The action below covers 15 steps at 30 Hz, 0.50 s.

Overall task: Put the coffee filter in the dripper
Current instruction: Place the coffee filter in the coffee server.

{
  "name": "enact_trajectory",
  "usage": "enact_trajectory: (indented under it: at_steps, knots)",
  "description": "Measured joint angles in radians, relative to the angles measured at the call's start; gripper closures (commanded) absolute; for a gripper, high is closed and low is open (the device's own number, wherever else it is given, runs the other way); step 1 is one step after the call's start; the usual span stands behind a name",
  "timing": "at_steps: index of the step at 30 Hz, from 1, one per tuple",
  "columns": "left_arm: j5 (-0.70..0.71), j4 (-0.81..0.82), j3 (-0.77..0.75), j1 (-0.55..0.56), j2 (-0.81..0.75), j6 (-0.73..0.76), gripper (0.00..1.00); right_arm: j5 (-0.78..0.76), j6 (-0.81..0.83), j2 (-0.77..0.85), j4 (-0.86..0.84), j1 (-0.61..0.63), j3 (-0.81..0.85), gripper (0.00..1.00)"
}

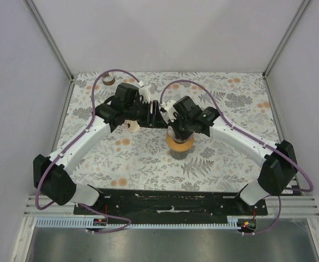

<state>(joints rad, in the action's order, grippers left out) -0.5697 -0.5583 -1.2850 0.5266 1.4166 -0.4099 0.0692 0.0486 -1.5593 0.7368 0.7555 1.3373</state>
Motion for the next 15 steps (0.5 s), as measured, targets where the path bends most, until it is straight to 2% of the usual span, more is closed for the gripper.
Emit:
enact_trajectory:
  at_steps: [4,8,15]
  knots:
    - [-0.013,0.014,0.0,0.013,0.0,0.0,0.47,0.0,-0.009,-0.005,-0.001,0.002,0.006,1.0]
    - [-0.015,0.015,0.0,0.016,0.0,0.0,0.48,0.001,-0.022,0.004,-0.003,0.004,0.007,1.0]
    - [-0.014,0.016,0.013,0.024,0.0,0.0,0.55,0.002,-0.034,0.072,-0.02,0.006,0.008,1.0]
